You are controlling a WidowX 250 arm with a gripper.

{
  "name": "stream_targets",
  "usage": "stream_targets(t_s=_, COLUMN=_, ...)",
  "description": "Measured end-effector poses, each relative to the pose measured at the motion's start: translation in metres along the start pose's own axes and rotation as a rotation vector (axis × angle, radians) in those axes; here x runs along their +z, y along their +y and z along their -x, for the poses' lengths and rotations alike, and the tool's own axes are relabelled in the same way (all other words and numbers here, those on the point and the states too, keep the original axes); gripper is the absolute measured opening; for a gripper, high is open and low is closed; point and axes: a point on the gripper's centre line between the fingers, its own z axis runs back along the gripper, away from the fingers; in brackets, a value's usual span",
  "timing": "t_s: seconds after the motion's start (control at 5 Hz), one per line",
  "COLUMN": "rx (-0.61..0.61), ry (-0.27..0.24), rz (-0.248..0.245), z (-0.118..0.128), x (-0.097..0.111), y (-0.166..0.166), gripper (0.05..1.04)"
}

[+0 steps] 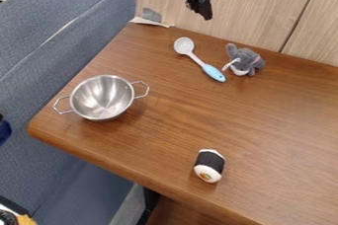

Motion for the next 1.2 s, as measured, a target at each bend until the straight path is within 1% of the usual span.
stream_targets(t_s=0.2, rx=-0.003, ry=0.015, rz=-0.044, z=0.004, x=-0.014, y=0.010, gripper=1.001)
stream_targets(t_s=0.4, rx=-0.057, ry=0.020, rz=-0.085, z=0.012, x=-0.017, y=0.018, gripper=1.001)
stream_targets(t_s=0.6, rx=-0.125, ry=0.030, rz=-0.109, z=0.024, x=-0.012, y=0.027, gripper=1.001)
stream_targets(t_s=0.8, rx=-0.184, ry=0.041, rz=-0.158, z=0.027, x=-0.009, y=0.040, gripper=1.001)
stream_targets(t_s=1.0, rx=-0.345, ry=0.055, rz=-0.233, z=0.037, x=-0.011, y=0.057, gripper=1.001)
stream_targets(t_s=1.2, rx=-0.445, ry=0.037, rz=-0.327, z=0.037, x=-0.020, y=0.091, gripper=1.001)
